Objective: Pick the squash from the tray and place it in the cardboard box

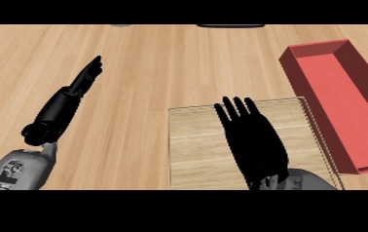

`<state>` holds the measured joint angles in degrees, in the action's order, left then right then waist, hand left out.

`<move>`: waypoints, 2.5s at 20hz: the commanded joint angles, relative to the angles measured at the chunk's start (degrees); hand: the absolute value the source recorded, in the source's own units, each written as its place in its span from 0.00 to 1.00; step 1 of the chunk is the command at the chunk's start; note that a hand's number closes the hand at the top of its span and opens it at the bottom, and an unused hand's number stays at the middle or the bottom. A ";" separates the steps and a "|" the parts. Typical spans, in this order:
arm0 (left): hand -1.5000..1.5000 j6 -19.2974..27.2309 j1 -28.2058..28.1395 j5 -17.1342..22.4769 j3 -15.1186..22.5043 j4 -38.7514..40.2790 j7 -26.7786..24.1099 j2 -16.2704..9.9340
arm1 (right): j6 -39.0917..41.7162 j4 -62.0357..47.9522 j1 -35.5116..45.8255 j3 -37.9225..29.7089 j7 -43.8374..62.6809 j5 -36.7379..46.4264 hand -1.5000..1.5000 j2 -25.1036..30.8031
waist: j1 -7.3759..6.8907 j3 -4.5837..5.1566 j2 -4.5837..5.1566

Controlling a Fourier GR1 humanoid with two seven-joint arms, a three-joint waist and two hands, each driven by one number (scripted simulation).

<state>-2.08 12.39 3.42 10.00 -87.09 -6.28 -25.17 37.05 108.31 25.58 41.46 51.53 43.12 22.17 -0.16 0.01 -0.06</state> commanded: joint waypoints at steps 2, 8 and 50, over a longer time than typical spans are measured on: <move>0.50 -0.86 0.19 -2.05 -1.15 1.31 -0.40 2.28 | 2.43 -5.79 1.62 -1.05 0.66 4.94 0.00 -5.56 | -0.04 0.00 0.07; 0.50 -4.14 1.82 -2.55 -4.20 3.68 -0.49 2.04 | 1.18 -6.32 -3.17 -1.31 -2.75 11.12 0.00 -3.92 | 0.31 0.00 0.10; 0.50 -10.59 0.21 -9.40 -9.09 -2.04 2.43 10.76 | -23.76 -38.04 0.53 -23.75 -32.15 24.59 1.00 -12.18 | -1.32 -0.13 0.73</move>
<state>-12.45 12.26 -5.98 0.06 -88.69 -3.82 -15.25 18.17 78.53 22.01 26.28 18.08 71.35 13.85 -0.51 0.23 -0.05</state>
